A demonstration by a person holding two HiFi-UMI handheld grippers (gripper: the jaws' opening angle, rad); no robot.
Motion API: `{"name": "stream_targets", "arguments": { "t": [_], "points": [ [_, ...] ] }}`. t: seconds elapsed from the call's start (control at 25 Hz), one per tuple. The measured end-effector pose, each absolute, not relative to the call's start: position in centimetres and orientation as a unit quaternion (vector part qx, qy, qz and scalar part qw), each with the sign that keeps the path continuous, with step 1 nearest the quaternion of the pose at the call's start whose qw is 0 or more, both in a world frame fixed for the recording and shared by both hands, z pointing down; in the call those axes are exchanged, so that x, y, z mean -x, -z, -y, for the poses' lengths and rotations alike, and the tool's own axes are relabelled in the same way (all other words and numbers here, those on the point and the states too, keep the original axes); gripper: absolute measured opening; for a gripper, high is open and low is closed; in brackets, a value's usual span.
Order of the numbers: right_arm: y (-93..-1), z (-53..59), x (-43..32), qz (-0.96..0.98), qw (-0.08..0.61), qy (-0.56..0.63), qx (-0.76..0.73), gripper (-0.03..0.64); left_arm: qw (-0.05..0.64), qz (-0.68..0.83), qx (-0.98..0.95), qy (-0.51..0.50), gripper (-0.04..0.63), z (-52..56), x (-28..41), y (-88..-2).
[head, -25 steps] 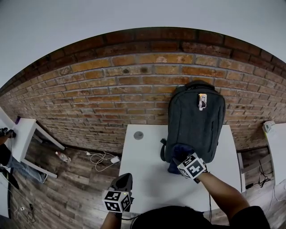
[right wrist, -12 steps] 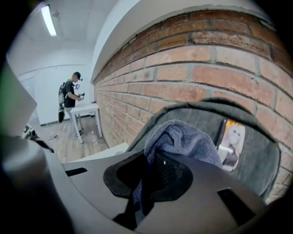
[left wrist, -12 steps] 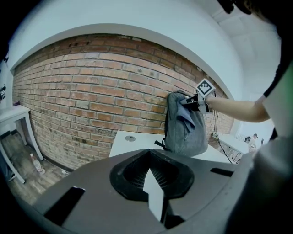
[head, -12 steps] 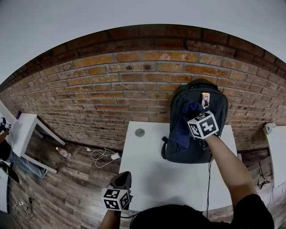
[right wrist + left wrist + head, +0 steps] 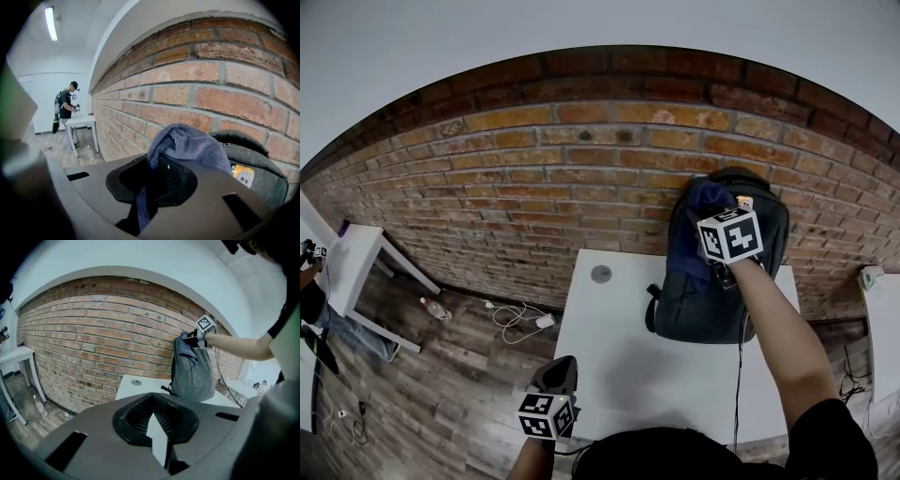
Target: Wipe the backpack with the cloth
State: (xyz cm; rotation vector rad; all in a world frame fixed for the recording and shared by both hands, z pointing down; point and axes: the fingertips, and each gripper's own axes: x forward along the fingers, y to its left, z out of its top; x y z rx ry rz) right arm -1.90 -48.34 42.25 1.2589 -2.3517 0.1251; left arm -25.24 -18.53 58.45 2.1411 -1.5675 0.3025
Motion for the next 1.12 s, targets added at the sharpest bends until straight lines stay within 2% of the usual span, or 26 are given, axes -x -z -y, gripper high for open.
{"name": "stream_targets", "arguments": {
  "t": [0.4,0.6,0.8,1.12],
  "points": [
    [-40.6,47.8,3.2,0.869,0.206,-0.032,-0.448,0.04,0.237,0.584,-0.769,-0.107,-0.003,17.4,26.9,-58.7],
    [-38.3,50.1,4.2,0.851,0.188,-0.032,-0.49,0.04,0.235,0.593,-0.763,-0.104,-0.003,17.0,27.7,-58.4],
    [-38.3,52.8,1.6,0.795,0.195,-0.063,-0.571,0.04,0.24,0.608,-0.749,-0.101,-0.003,15.9,29.1,-58.7],
    [-39.7,51.0,3.5,0.801,0.23,-0.046,-0.551,0.04,0.242,0.613,-0.746,-0.097,-0.003,15.6,29.4,-59.0]
  ]
}}
